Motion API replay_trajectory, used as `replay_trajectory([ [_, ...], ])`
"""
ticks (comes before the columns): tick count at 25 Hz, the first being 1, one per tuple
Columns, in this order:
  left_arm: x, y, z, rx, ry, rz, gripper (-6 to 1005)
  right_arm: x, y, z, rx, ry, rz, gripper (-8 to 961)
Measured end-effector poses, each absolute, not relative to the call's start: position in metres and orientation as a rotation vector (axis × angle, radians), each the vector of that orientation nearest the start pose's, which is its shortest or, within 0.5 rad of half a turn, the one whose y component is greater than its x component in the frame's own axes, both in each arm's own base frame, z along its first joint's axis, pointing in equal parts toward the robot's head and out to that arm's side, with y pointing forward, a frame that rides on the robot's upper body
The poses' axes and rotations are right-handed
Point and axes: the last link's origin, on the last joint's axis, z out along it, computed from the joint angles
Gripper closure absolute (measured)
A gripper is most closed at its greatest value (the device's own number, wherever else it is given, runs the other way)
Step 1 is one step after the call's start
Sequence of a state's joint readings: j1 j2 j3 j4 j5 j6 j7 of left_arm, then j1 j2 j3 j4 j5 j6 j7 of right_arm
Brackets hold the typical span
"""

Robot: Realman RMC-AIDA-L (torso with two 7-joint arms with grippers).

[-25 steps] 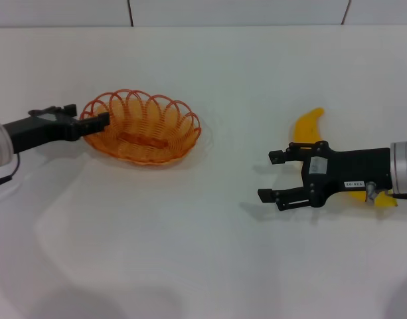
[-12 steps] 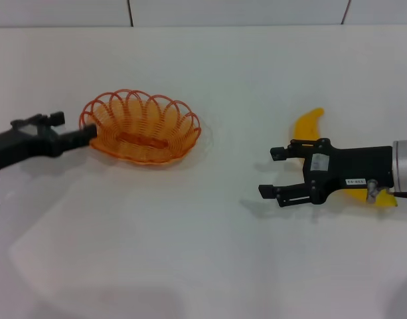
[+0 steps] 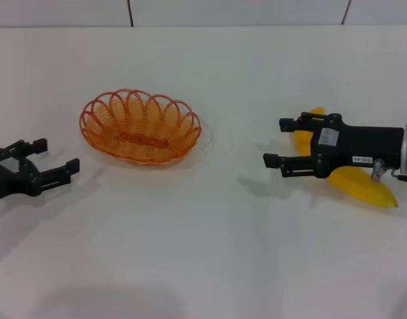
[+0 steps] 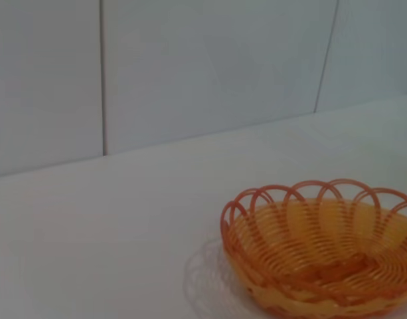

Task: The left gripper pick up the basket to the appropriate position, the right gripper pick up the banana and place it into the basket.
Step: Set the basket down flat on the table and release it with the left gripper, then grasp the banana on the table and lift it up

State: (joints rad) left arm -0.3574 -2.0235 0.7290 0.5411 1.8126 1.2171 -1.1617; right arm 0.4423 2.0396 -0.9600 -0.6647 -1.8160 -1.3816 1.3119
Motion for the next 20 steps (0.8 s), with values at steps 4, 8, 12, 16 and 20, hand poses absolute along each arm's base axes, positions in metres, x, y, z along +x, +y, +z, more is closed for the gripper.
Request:
replay_trajectory([
  [4, -0.353, 0.306, 0.020, -2.351, -0.675, -0.504, 103, 0.282, 0.332, -0.007, -2.667, 0.548, 0.537, 74],
  [8, -0.352, 0.297, 0.026, -2.346, -0.611, -0.560, 103, 0.283, 0.340, -0.005, -2.620, 0.561, 0.504, 74],
  [12, -0.355, 0.295, 0.033, -2.342, -0.605, -0.562, 103, 0.283, 0.348, -0.003, -2.582, 0.603, 0.431, 74],
  [16, -0.355, 0.293, 0.033, -2.347, -0.602, -0.569, 103, 0.276, 0.347, 0.000, -2.577, 0.593, 0.328, 73],
  [20, -0.356, 0.293, 0.034, -2.346, -0.602, -0.567, 103, 0.258, 0.342, -0.001, -2.566, 0.548, 0.225, 76],
])
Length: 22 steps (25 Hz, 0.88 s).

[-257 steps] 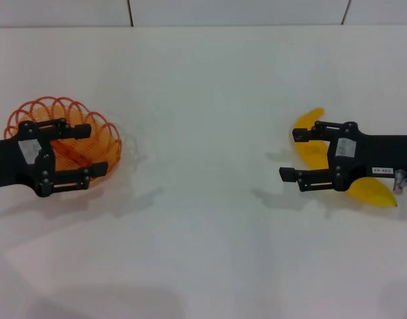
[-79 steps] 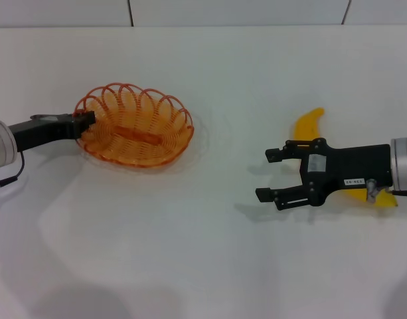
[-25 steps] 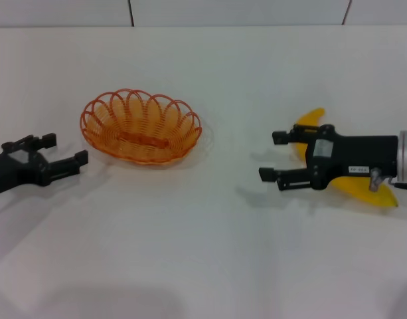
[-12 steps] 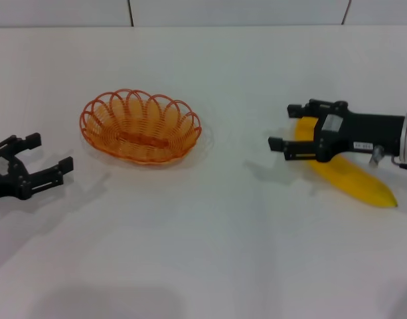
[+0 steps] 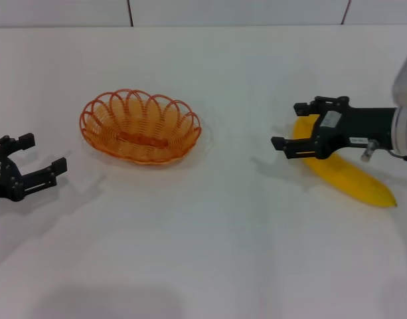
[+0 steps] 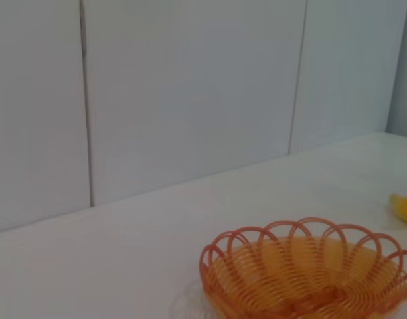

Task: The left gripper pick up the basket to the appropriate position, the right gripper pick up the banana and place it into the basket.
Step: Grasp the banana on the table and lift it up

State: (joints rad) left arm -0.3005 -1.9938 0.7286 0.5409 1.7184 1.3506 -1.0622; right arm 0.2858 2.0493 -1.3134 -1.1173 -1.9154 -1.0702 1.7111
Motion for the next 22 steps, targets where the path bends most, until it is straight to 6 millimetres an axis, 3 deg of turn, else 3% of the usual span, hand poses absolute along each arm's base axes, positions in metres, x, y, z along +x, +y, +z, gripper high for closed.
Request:
replay_trajectory([
  [13, -0.3541, 0.2948, 0.0337, -2.355, -0.593, -0.566, 103, 0.2605, 0.3461, 0.0013, -2.527, 0.660, -0.076, 99],
  [22, -0.3524, 0.2963, 0.0326, -2.363, -0.588, -0.566, 103, 0.2633, 0.3498, -0.0028, -2.508, 0.682, -0.178, 115],
])
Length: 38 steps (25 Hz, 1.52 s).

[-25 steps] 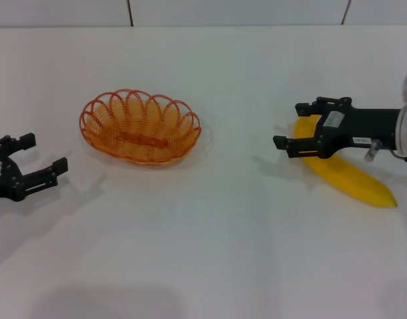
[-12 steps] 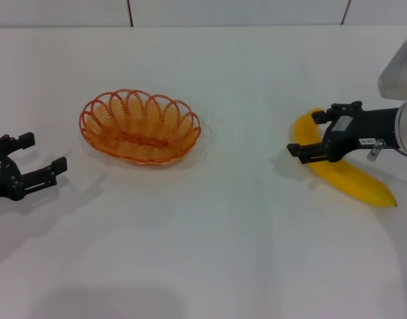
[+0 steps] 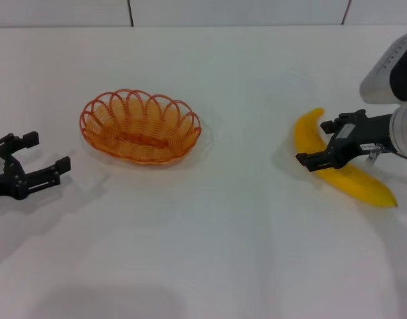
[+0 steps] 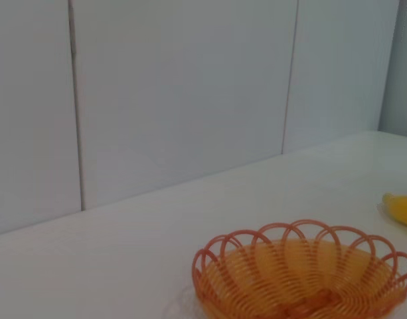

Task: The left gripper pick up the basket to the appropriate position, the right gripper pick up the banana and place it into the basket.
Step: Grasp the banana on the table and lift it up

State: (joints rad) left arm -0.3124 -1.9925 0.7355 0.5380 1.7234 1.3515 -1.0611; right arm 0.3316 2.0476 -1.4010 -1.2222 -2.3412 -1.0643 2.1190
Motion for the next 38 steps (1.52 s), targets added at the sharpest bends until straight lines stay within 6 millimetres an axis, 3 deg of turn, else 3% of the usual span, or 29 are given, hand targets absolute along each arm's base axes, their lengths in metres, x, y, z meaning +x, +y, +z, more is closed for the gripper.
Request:
replay_trajectory([
  [38, -0.3498, 0.2977, 0.0308, -2.367, -0.579, -0.573, 103, 0.2640, 0.3552, -0.0076, -2.512, 0.725, -0.266, 181],
])
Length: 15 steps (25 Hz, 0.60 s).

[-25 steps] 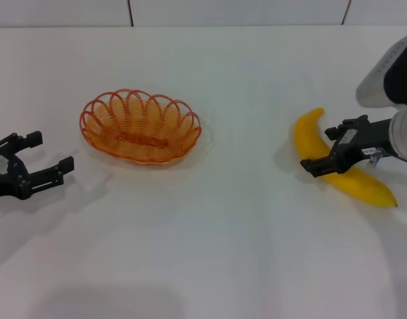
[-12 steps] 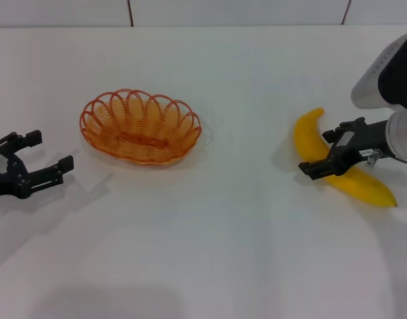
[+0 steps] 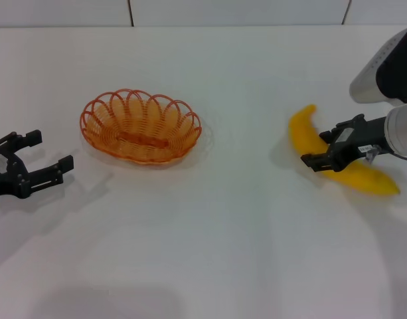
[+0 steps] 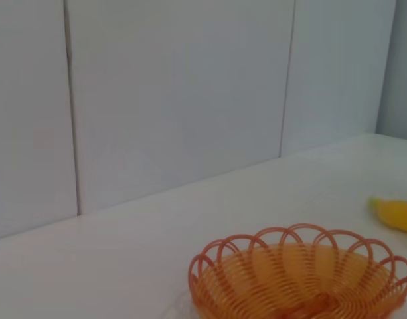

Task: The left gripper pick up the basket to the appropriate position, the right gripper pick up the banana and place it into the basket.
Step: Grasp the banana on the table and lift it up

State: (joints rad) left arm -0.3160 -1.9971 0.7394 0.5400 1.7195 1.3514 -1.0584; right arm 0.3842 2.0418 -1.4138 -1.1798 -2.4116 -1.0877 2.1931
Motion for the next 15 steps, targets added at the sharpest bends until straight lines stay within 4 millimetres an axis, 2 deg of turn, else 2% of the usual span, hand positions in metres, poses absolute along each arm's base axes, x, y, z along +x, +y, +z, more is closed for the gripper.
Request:
replay_trajectory([
  [3, -0.350, 0.298, 0.031, -2.367, -0.579, -0.573, 103, 0.262, 0.356, -0.007, -2.511, 0.719, -0.261, 186],
  [5, -0.350, 0.298, 0.031, -2.366, -0.580, -0.573, 103, 0.261, 0.356, -0.005, -2.506, 0.716, -0.250, 414],
  [11, -0.352, 0.295, 0.031, -2.360, -0.584, -0.572, 103, 0.245, 0.356, 0.006, -2.492, 0.642, -0.177, 463],
  [15, -0.352, 0.295, 0.031, -2.357, -0.581, -0.572, 103, 0.216, 0.357, 0.003, -2.563, 0.496, -0.053, 461],
])
